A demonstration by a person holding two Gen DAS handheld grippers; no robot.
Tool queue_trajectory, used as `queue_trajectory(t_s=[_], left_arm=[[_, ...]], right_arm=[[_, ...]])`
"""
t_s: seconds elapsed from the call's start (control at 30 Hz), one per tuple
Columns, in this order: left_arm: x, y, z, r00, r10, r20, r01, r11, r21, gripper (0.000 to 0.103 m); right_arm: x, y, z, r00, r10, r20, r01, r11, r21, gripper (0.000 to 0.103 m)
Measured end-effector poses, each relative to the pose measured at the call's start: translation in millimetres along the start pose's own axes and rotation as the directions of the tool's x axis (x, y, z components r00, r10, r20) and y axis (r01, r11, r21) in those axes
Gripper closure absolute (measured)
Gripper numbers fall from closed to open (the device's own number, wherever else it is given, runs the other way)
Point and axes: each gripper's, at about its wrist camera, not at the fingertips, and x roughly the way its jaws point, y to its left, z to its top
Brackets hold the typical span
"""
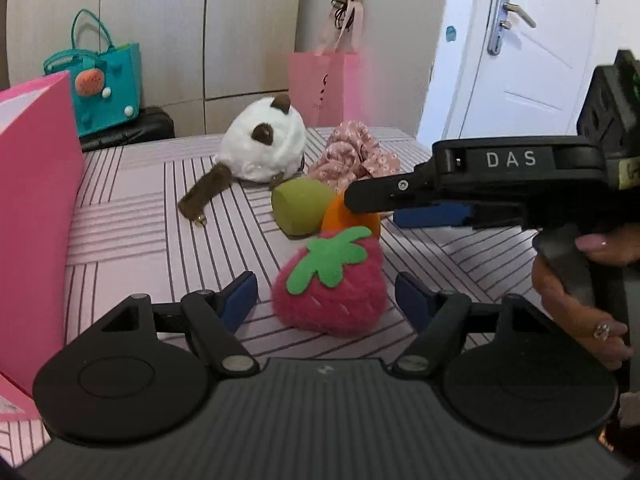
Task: Organize soft objects
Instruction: 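Grasp the strawberry plush with the left tool while the right tool grasps the orange sponge, then carry the strawberry plush with the left tool while the right tool carries the sponge over the box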
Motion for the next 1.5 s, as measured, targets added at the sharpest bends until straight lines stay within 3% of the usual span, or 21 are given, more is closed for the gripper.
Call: queue_trajectory(t_s=[0.1,0.27,0.33,0.4,0.73,1.03,1.13,1.27,1.5], left_arm=[[3,-5,-1,1.000,0.018,0.022,-0.019,0.999,0.050,0.034],[12,-9,-4,1.000,-0.012,0.001,0.012,0.999,0.039,0.042],[12,-9,-3,1.000,-0.014,0.005,0.014,0.999,0.035,0.050],[12,-8,-3,1.000,-0.015,0.005,0.015,1.000,0.022,0.053],[4,-9,-7,1.000,0.006,0.021,-0.007,0.999,0.035,0.058],[-14,-3,-8,0.999,0.005,0.032,-0.005,1.000,-0.003,0.058],[-22,3,-6,1.000,-0.016,0.008,0.017,0.998,-0.055,0.058],[-34,11,-8,0.999,-0.041,-0.018,0.039,0.995,-0.094,0.058],[-54,23,-14,0.997,-0.064,-0.054,0.057,0.991,-0.122,0.058]], right_arm=[[3,0,-3,1.000,0.011,0.008,-0.012,1.000,0.021,0.030],[10,3,-4,1.000,0.008,-0.015,-0.007,0.999,0.045,0.036],[13,5,-5,1.000,0.009,-0.012,-0.009,0.998,0.056,0.041],[17,9,-6,1.000,-0.007,-0.014,0.008,0.999,0.035,0.058],[3,12,-10,1.000,-0.018,0.021,0.018,1.000,0.002,0.058],[-10,21,-12,0.993,-0.109,0.049,0.113,0.989,-0.097,0.058],[-14,26,-15,0.991,-0.122,0.048,0.128,0.981,-0.144,0.058],[-14,32,-18,0.974,-0.216,0.063,0.224,0.947,-0.228,0.058],[-16,40,-22,0.981,-0.193,0.005,0.189,0.955,-0.230,0.058]])
